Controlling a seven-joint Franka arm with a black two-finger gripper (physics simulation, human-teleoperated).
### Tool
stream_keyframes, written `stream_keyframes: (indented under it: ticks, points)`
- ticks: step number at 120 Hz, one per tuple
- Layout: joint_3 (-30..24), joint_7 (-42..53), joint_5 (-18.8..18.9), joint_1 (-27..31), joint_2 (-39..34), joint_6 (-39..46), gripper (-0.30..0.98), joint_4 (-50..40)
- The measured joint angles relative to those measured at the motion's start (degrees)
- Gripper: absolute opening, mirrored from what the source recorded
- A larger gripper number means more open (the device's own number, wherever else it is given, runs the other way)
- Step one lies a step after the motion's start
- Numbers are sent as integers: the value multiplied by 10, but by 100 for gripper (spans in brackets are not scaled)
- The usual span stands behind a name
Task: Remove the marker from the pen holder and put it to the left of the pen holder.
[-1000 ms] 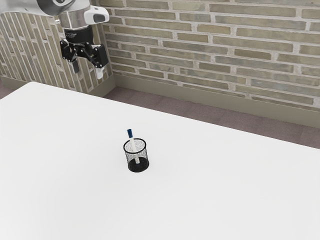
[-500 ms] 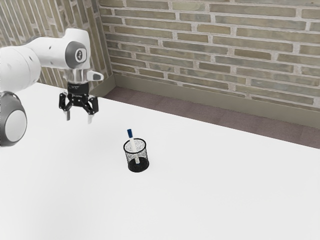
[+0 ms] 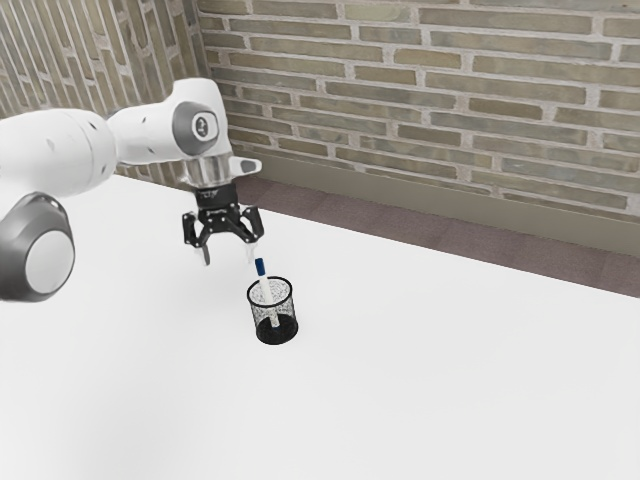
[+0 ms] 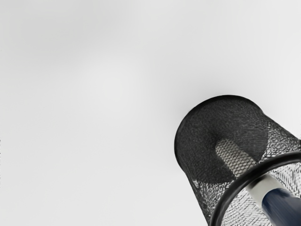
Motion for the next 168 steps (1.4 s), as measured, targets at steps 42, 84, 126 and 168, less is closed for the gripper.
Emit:
stream_keyframes:
  ticks: [42,84,126,168]
  points:
    - [1,-43,24,-55,-37,62,69,-21]
    - [2,-67,37,-70,-35,114,68,-82]
    - [1,-78,-47,-49,-35,115,66,-95]
    - [4,-81,-36,-52,-31,139,44,-95]
